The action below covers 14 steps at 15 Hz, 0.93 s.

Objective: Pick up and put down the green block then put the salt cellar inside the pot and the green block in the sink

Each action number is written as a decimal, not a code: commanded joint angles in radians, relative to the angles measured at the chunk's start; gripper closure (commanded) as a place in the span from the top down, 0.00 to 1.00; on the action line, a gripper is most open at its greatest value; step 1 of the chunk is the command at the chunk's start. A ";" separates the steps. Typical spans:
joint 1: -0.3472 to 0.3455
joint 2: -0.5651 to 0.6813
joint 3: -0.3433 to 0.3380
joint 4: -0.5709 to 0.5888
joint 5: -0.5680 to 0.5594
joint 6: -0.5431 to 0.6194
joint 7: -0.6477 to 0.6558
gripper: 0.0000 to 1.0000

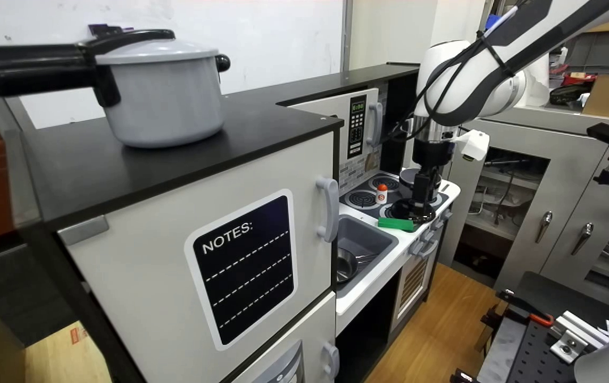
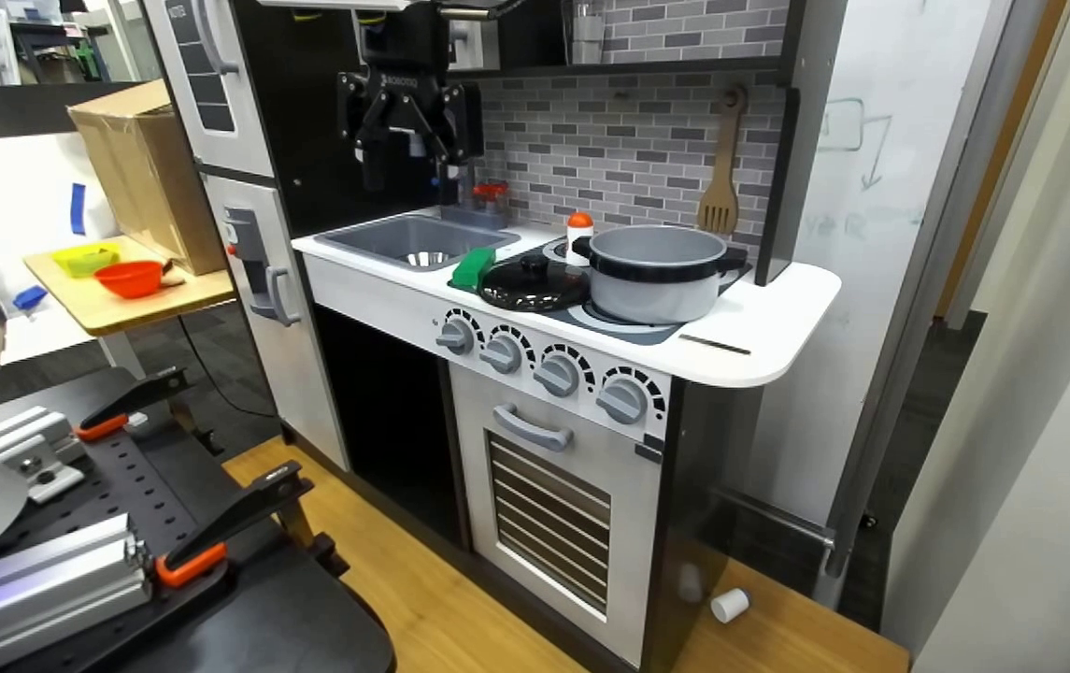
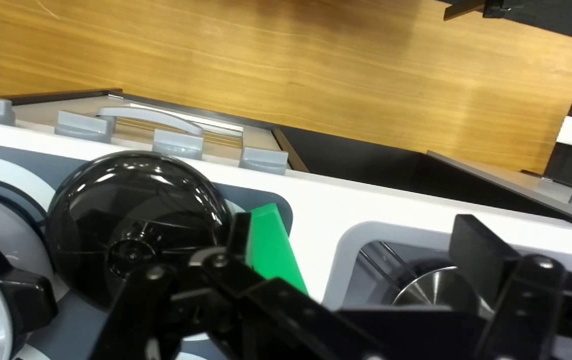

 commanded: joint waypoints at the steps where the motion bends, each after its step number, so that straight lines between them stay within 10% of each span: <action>1: 0.001 0.004 -0.001 0.001 -0.001 -0.002 0.015 1.00; 14: -0.008 0.098 -0.012 0.048 -0.006 0.061 -0.009 1.00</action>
